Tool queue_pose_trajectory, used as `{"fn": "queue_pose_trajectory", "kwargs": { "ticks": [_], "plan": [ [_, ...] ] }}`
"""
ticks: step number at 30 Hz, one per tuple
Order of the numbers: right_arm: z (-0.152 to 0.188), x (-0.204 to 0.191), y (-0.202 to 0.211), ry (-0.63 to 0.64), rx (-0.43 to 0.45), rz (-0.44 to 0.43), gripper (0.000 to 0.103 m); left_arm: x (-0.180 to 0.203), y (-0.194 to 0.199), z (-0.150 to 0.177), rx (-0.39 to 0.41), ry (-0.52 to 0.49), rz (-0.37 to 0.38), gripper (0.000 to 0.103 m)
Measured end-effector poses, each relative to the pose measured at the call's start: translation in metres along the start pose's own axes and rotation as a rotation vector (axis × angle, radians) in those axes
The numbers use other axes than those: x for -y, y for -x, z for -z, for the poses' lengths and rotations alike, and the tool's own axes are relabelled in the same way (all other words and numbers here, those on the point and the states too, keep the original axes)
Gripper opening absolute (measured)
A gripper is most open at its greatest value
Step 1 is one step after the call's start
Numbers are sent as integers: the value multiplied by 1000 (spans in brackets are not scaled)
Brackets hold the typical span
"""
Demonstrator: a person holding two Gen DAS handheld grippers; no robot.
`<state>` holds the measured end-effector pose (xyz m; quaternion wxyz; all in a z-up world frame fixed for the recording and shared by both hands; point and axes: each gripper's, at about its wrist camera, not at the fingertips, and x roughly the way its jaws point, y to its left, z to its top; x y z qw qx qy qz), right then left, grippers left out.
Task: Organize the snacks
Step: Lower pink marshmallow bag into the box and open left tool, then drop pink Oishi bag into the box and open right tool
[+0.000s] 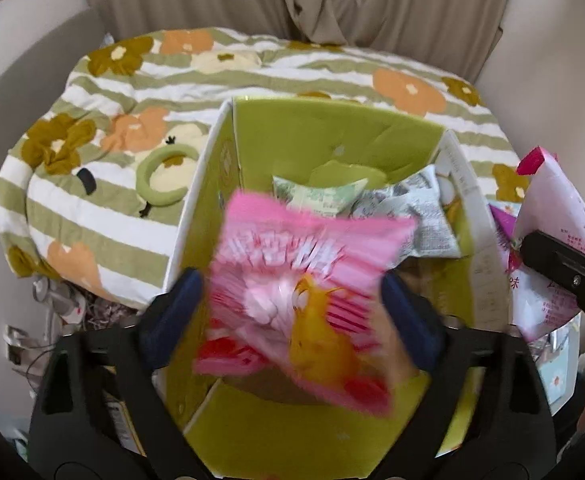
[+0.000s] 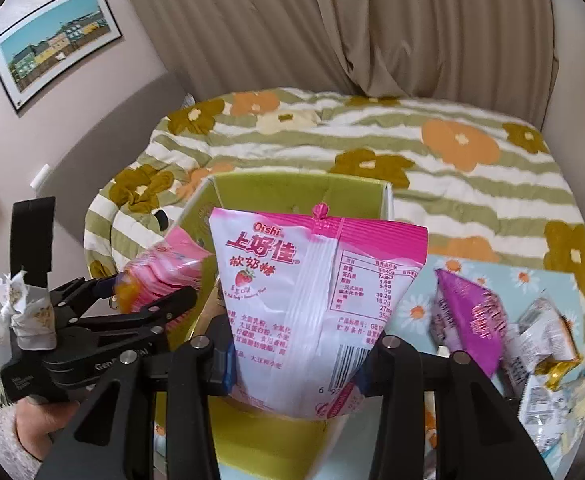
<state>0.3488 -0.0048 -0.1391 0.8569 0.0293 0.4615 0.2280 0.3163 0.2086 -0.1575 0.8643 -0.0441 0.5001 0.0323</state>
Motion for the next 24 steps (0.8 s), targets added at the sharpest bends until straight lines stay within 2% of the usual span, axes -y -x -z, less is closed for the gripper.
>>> {"fn": "queue_pose_trajectory", "kwargs": {
  "ticks": [1, 8, 18, 24],
  "plan": [
    [-1, -1, -4, -4, -8, 4, 40, -1, -2, 1, -5, -2, 5, 102],
    [-6, -2, -24, -44, -58, -9, 40, -14, -2, 19, -39, -4, 19, 102],
    [-17, -20, -41, -24, -109, -18, 40, -26, 26, 25, 4, 9, 32, 102],
    [-16, -24, -62, -26, -168, -15, 39, -26, 29, 25, 8, 8, 29, 102]
  ]
}}
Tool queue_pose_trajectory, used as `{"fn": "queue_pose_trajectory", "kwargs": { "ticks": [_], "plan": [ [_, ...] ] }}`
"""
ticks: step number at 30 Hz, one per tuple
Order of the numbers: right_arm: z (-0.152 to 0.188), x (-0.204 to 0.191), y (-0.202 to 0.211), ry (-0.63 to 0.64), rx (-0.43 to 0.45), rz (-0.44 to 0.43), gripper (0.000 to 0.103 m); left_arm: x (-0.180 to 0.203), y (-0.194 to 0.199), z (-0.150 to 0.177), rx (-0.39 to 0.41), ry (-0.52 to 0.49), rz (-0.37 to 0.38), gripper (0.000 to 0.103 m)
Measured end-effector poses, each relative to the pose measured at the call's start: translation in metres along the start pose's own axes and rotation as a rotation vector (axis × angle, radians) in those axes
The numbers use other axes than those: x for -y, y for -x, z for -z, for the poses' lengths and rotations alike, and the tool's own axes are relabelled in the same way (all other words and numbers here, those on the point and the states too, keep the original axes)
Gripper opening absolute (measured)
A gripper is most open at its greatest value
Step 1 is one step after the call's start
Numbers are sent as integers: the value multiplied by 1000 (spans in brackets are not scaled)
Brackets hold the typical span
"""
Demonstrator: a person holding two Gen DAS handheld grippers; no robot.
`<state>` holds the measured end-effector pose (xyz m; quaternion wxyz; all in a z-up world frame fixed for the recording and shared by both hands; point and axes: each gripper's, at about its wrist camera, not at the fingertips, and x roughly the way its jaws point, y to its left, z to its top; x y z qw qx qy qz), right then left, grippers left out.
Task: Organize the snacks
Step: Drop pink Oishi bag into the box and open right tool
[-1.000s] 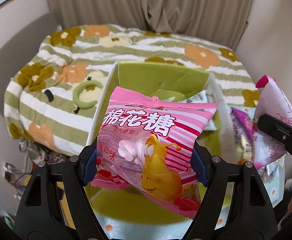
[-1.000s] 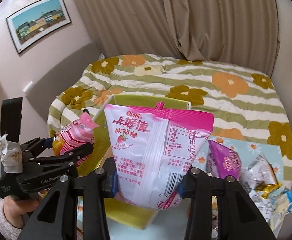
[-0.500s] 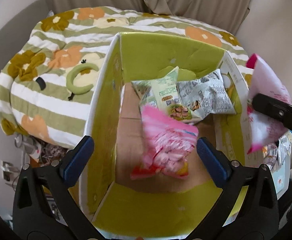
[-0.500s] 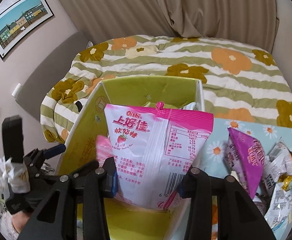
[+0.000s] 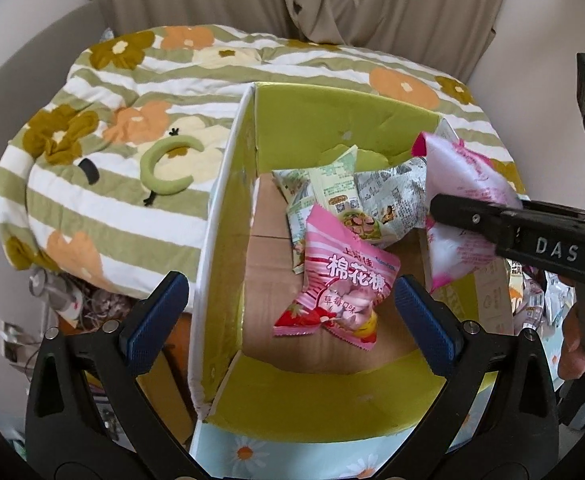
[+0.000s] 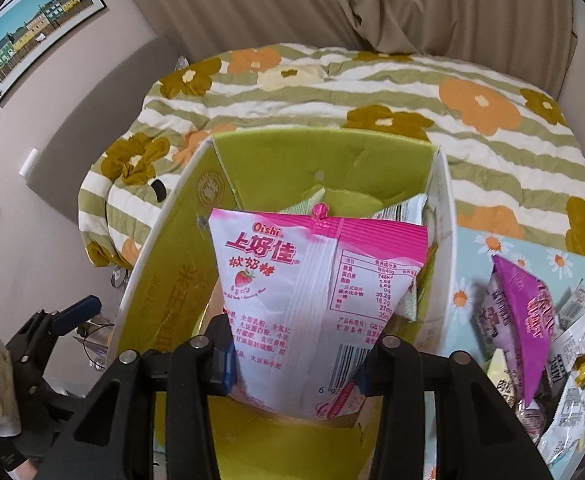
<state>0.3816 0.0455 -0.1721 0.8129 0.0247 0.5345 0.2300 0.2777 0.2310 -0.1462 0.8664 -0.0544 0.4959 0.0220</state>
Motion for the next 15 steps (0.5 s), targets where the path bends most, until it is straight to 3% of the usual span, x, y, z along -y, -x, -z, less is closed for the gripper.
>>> {"fn": "queue_pose_trajectory", "kwargs": {
  "ticks": [2, 4, 6, 8, 12, 15],
  "plan": [
    [3, -1, -4, -1, -11, -1, 40, -2, 1, 0, 2, 2, -6, 102],
    [4, -1, -7, -5, -19, 8, 47, -5, 1, 1, -2, 7, -5, 102],
    [7, 0, -9, -22, -15, 7, 87, -8, 1, 3, -4, 7, -7, 102],
    [9, 1, -6, -30, 9, 5, 99, -10, 0, 4, -8, 8, -10, 102],
    [15, -1, 1, -9, 61, 21, 101, -15, -2, 6, -14, 20, -2, 102],
    [19, -1, 3, 7, 48, 21, 101, -14, -1, 6, -9, 16, 7, 102]
  ]
}}
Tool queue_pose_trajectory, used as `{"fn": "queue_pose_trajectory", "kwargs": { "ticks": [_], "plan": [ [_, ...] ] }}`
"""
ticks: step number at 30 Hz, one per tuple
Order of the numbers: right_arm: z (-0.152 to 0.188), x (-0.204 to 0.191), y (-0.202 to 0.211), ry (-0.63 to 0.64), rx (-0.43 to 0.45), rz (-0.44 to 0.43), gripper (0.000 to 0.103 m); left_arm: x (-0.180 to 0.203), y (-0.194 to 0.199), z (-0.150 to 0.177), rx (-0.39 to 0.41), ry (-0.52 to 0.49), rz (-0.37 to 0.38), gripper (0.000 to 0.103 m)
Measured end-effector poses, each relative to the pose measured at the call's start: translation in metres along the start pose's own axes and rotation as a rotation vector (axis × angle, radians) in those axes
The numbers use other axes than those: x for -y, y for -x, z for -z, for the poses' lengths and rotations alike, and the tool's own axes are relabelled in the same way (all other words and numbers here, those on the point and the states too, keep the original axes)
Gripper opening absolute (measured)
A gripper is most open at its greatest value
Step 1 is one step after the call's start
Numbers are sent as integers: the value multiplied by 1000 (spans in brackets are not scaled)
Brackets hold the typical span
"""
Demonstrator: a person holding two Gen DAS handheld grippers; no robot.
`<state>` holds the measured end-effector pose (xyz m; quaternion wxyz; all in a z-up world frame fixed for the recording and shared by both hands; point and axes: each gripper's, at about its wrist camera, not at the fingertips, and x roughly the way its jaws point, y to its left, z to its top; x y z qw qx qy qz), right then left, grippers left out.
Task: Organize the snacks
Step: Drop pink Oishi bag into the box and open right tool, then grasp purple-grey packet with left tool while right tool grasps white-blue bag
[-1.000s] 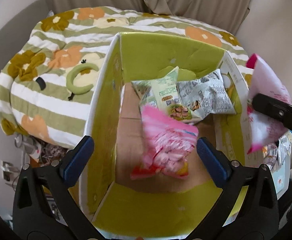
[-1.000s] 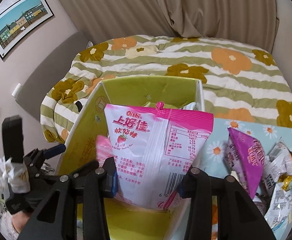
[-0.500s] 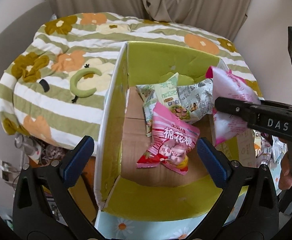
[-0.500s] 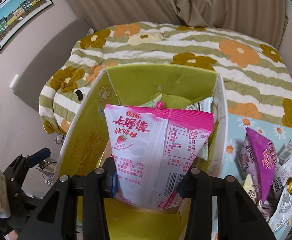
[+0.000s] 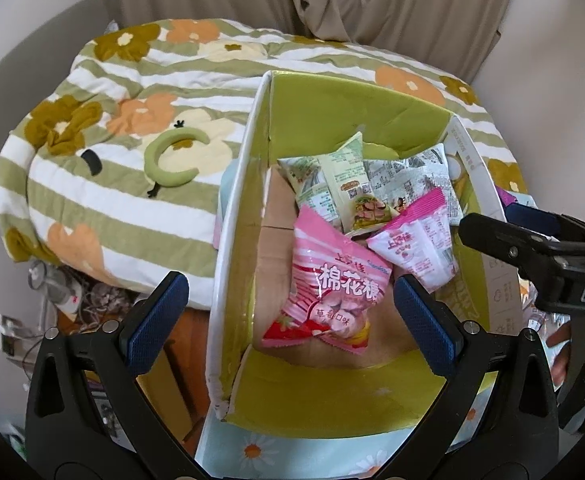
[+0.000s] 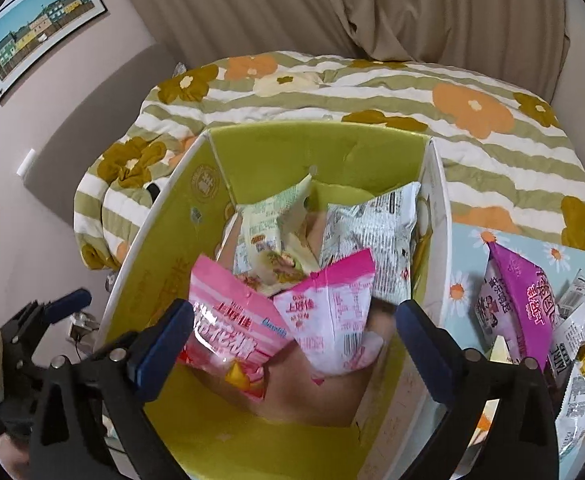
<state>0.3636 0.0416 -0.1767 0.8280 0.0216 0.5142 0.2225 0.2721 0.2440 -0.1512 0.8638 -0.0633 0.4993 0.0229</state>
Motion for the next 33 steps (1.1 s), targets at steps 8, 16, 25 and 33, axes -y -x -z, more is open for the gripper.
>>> {"fn": "queue_pose_trajectory", "kwargs": {
  "ticks": [8, 16, 25, 33],
  "plan": [
    [10, 3, 35, 18, 54, -9, 101, 19, 29, 5, 74, -7, -34, 102],
    [34, 24, 102, 38, 168, -43, 101, 71, 76, 31, 165, -4, -17, 102],
    [77, 88, 174, 71, 237, 17, 101, 164, 100, 59, 188, -37, 35, 102],
    [110, 167, 218, 75, 254, 61, 101, 246, 90, 87, 151, -74, 75, 102]
  ]
}}
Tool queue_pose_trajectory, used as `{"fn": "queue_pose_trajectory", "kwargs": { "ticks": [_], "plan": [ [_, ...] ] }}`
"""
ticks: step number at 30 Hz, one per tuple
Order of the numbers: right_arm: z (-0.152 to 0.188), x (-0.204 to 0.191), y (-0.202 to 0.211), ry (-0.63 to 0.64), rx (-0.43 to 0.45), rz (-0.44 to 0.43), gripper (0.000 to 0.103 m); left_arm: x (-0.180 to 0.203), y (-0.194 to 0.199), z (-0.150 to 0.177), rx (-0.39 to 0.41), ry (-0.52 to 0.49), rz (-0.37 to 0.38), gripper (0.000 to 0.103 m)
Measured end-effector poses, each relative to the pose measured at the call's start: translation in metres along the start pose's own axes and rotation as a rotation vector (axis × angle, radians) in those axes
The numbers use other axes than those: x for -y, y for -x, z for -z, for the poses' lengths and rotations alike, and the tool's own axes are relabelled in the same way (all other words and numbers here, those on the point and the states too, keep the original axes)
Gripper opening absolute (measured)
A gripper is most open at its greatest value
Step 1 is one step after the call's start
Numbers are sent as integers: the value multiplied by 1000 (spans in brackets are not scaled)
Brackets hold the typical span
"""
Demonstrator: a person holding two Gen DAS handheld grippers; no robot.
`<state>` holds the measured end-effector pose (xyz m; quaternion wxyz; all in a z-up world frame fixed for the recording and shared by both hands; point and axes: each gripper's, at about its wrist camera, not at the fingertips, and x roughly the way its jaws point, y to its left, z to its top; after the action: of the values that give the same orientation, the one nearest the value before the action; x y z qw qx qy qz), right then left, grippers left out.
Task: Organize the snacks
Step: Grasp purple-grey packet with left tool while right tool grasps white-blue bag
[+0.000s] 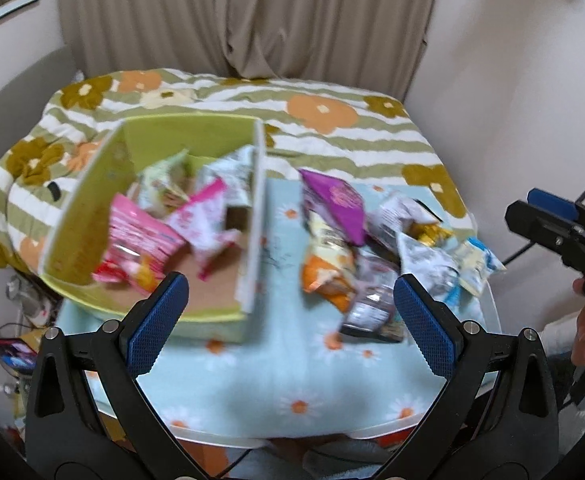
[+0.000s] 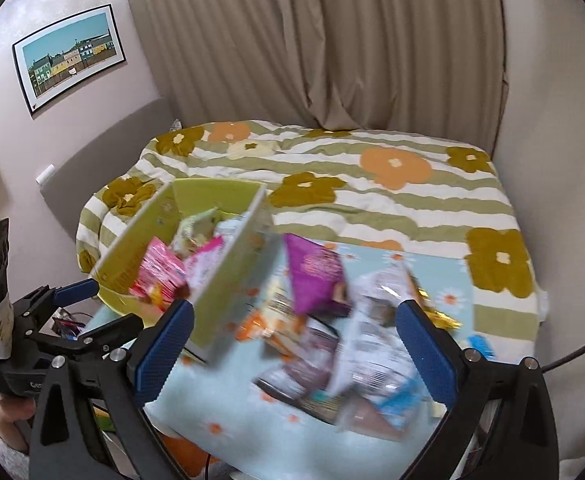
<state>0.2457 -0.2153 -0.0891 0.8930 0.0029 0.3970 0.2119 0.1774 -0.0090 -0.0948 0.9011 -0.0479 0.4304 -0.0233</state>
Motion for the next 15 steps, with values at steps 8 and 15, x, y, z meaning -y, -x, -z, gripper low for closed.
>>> {"fn": "queue_pose_trajectory", "kwargs": {
  "ticks": [8, 15],
  "plan": [
    [31, 64, -1, 26, -36, -32, 101, 50, -38, 18, -87, -44, 21, 102],
    [57, 89, -30, 107, -102, -39, 101, 75, -94, 29, -187, -93, 68, 102]
  ]
}}
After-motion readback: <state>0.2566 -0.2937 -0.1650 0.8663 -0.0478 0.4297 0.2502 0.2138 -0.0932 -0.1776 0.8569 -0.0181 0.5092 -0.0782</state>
